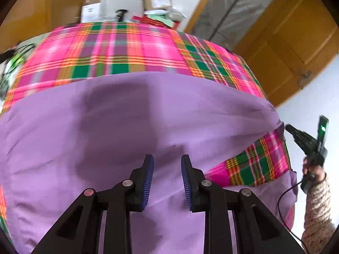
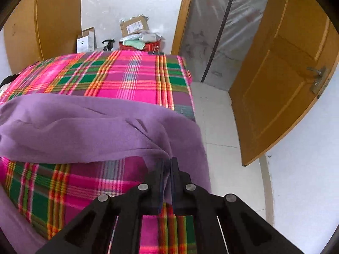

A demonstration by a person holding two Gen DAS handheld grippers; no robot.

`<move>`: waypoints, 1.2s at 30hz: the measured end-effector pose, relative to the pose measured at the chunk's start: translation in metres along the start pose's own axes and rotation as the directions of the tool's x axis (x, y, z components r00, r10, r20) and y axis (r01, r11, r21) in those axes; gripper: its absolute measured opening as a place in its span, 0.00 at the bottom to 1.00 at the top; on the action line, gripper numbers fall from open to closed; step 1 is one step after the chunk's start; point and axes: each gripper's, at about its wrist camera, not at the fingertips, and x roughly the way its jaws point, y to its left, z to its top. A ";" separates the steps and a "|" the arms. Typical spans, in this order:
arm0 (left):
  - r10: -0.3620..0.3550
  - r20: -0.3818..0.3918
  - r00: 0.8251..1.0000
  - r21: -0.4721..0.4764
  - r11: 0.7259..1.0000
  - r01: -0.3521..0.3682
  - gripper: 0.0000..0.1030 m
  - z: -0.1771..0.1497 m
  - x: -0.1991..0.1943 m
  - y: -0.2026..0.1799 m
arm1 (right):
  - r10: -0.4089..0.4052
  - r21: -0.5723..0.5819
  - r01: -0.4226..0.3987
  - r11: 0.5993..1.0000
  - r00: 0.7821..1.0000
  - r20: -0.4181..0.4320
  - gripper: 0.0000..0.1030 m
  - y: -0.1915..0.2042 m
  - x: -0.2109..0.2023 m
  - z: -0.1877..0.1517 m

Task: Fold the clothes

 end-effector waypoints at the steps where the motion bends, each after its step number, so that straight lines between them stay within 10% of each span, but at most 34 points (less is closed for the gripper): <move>1: 0.005 0.011 1.000 -0.019 1.000 -0.005 0.27 -0.004 -0.007 0.007 | 0.001 -0.002 -0.001 1.000 1.000 0.011 0.06 0.002 -0.011 -0.002; 10: 0.147 0.079 0.986 -0.259 0.958 -0.122 0.27 -0.089 -0.091 0.109 | 0.169 -0.121 -0.159 0.980 0.982 0.084 0.09 0.071 -0.106 -0.040; 18: 0.227 0.079 0.971 -0.450 0.877 -0.169 0.27 -0.176 -0.139 0.180 | 0.415 -0.338 -0.379 0.861 0.909 0.037 0.21 0.191 -0.151 -0.088; 36: -0.080 0.208 0.975 -0.636 0.746 0.197 0.51 -0.227 -0.136 0.206 | 0.590 -0.540 -0.560 0.628 0.795 -0.138 0.40 0.341 -0.181 -0.167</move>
